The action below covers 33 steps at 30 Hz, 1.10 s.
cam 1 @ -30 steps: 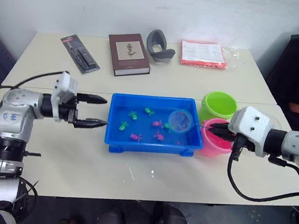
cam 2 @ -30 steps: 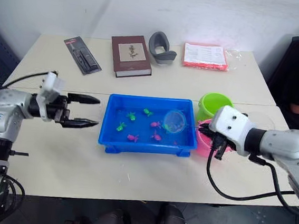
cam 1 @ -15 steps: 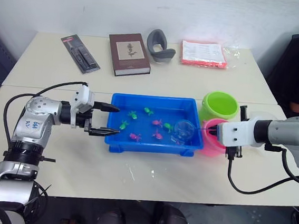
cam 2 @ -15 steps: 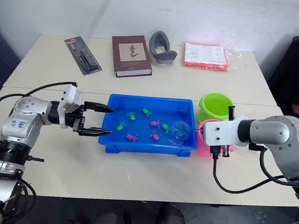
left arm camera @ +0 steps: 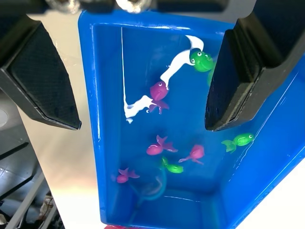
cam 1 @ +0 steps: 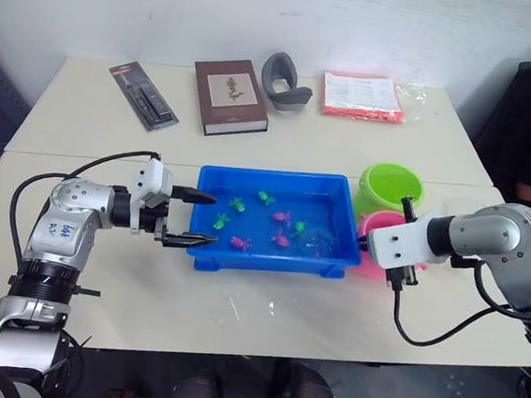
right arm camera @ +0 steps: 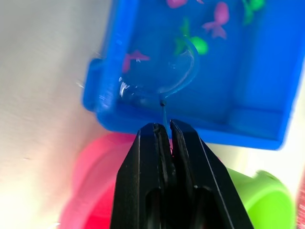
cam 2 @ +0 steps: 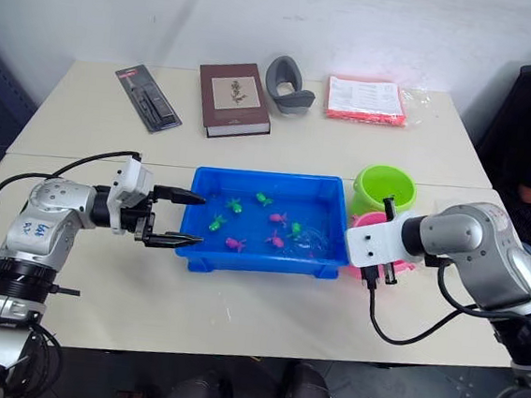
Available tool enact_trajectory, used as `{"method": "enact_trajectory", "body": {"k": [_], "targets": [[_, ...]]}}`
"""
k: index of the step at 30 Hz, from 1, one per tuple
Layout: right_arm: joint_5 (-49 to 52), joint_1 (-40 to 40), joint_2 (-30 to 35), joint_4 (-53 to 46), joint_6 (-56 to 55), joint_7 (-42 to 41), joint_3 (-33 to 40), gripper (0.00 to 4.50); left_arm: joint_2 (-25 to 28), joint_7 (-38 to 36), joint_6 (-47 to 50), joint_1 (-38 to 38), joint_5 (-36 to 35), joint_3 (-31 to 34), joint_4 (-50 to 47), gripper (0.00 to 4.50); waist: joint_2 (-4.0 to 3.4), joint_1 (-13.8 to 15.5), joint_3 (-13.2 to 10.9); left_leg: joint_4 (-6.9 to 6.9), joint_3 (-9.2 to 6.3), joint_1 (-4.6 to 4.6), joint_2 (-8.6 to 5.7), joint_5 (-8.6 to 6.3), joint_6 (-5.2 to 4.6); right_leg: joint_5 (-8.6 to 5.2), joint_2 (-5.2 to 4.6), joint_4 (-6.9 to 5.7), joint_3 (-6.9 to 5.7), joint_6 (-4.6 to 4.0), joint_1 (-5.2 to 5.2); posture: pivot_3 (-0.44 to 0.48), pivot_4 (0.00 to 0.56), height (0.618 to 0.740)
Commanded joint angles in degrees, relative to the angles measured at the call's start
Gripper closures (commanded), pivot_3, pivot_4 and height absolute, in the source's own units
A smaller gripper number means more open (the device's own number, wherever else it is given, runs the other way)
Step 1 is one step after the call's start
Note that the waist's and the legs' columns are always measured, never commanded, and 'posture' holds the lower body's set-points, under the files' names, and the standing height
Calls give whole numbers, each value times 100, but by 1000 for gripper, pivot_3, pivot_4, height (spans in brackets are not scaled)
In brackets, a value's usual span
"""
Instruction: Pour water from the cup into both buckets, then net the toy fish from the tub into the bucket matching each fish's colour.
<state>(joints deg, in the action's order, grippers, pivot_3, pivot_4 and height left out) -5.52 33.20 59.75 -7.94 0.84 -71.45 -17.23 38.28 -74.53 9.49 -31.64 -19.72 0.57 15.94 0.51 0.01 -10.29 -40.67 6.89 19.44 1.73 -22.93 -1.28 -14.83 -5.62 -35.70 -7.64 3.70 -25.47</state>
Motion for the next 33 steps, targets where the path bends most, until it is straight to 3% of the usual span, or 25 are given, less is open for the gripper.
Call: {"method": "enact_trajectory", "body": {"k": [1,10,25,29,33], "targets": [[298,109,10,-257,535,-372,161,4500,53,52,7,34,-73,102,-234,36,0,0,0,-1,-1,0,1,0,0,0,0,0,0,0,0,0,150,740],[1040,317,-39,-433,2163,-643,510,4500,71,122,37,66,-72,119,-296,36,0,3,0,-11,-8,7,0,0,0,0,-4,-4,1,0,0,0,150,740],[2172,33,-397,-336,3813,108,1459,4500,71,151,-7,48,-28,84,-251,36,0,2,0,-24,-13,15,-1,-1,-1,0,-5,-10,0,0,0,0,150,740],[2426,-296,-320,-373,3812,205,1865,4500,69,140,-9,37,-41,84,-278,36,0,11,0,-24,-15,16,-1,-1,-1,0,-5,-10,0,0,0,0,150,740],[2902,-1084,-359,-829,4097,536,2951,4500,-4,48,123,57,-258,118,-435,36,0,34,0,-26,-17,18,-2,-1,-1,0,-4,-11,1,0,1,0,150,740]]}}
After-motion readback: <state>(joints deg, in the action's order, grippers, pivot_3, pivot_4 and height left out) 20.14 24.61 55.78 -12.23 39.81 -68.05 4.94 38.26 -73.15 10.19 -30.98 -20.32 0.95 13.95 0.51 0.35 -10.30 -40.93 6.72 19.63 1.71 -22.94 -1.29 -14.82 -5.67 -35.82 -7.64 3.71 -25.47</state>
